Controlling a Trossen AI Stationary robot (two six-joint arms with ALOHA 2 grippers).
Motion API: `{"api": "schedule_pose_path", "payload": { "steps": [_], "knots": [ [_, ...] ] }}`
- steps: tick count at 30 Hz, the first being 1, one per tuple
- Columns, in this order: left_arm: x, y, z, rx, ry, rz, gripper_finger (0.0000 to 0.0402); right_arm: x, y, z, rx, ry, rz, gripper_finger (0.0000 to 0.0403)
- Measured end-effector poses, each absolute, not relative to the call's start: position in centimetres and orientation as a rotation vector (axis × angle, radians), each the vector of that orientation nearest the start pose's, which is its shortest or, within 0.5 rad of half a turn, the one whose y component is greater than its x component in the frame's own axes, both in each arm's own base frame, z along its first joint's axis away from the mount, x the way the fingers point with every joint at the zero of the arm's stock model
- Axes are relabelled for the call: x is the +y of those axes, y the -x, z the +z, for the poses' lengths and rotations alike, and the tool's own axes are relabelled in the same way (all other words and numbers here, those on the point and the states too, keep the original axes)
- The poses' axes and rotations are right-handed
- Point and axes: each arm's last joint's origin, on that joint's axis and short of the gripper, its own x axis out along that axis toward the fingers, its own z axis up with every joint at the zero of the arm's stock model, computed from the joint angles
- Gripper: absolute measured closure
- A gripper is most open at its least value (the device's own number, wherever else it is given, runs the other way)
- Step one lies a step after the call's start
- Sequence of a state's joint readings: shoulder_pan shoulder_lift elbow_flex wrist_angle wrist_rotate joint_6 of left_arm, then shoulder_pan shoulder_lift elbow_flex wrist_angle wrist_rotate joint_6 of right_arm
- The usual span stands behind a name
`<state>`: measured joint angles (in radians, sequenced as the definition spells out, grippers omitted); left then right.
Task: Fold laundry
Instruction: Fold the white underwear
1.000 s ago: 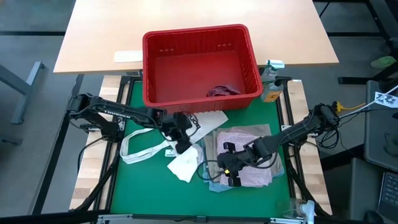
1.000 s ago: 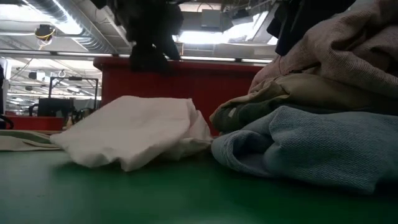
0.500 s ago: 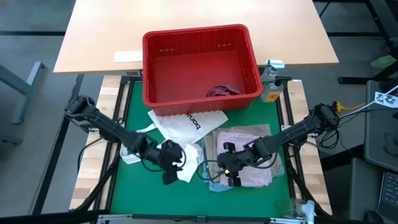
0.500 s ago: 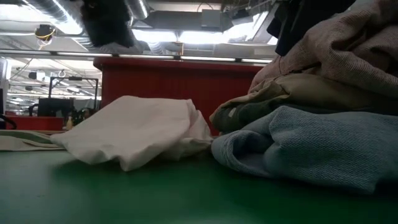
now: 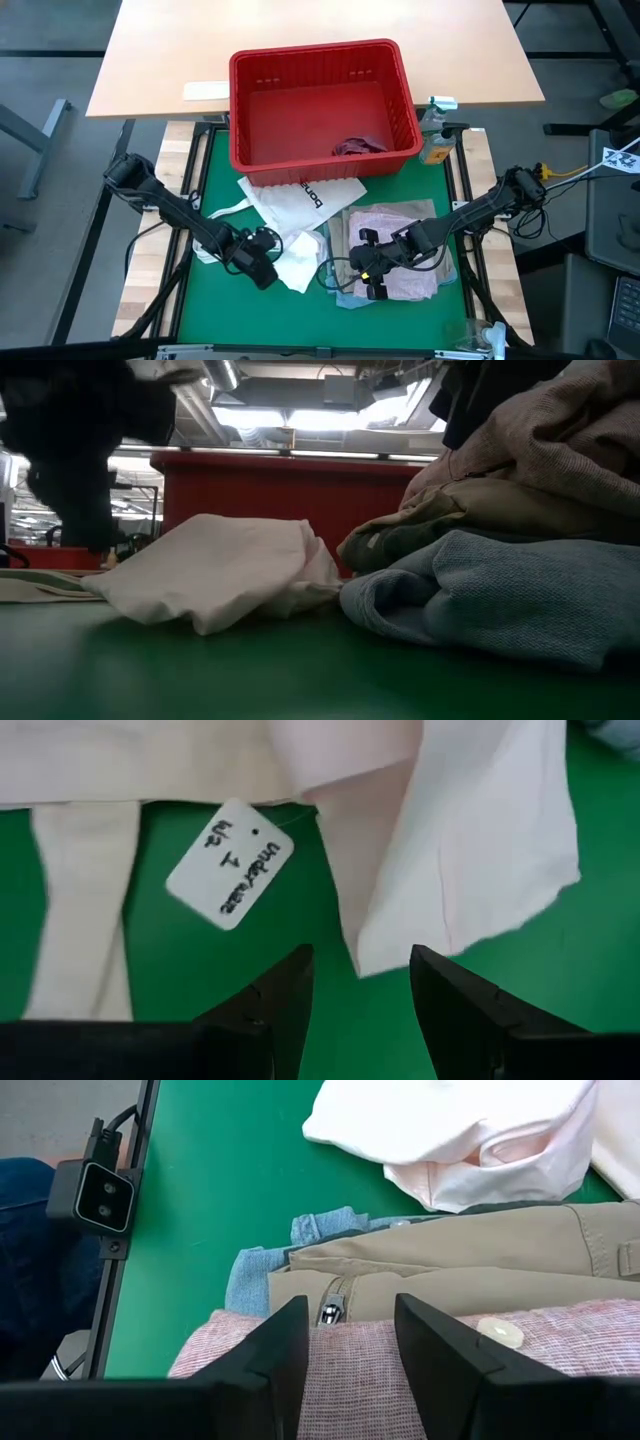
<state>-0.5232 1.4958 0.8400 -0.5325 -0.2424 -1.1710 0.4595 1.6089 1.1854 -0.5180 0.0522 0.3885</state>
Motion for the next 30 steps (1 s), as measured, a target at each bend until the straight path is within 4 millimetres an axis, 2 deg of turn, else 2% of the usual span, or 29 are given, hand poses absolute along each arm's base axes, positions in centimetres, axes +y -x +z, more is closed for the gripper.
{"api": "schedule_pose_path", "payload": {
  "steps": [5,11,19,22,28,30],
  "knots": [
    [-12.1,-23.3,15.8,1.011,0.644,0.393,0.0241,14.7,-30.1,24.3,0.969,-0.117,0.193,0.0251],
    [-11.6,-23.2,14.6,0.974,0.717,0.344,0.0241,14.7,-30.1,24.3,0.969,-0.117,0.193,0.0251],
    [-11.9,-23.5,14.4,0.926,0.789,0.249,0.0247,14.7,-30.1,24.3,0.969,-0.117,0.193,0.0251],
    [-12.2,-24.0,14.9,0.87,0.822,0.201,0.0278,14.7,-30.1,24.3,0.968,-0.117,0.193,0.0251],
    [-12.8,-25.5,16.6,0.681,0.93,0.067,0.0383,14.9,-30.5,24.7,0.914,-0.136,0.208,0.0251],
    [-13.0,-25.9,17.4,0.594,0.967,0.026,0.0394,15.1,-30.7,24.9,0.878,-0.147,0.217,0.0251]
  ]
}}
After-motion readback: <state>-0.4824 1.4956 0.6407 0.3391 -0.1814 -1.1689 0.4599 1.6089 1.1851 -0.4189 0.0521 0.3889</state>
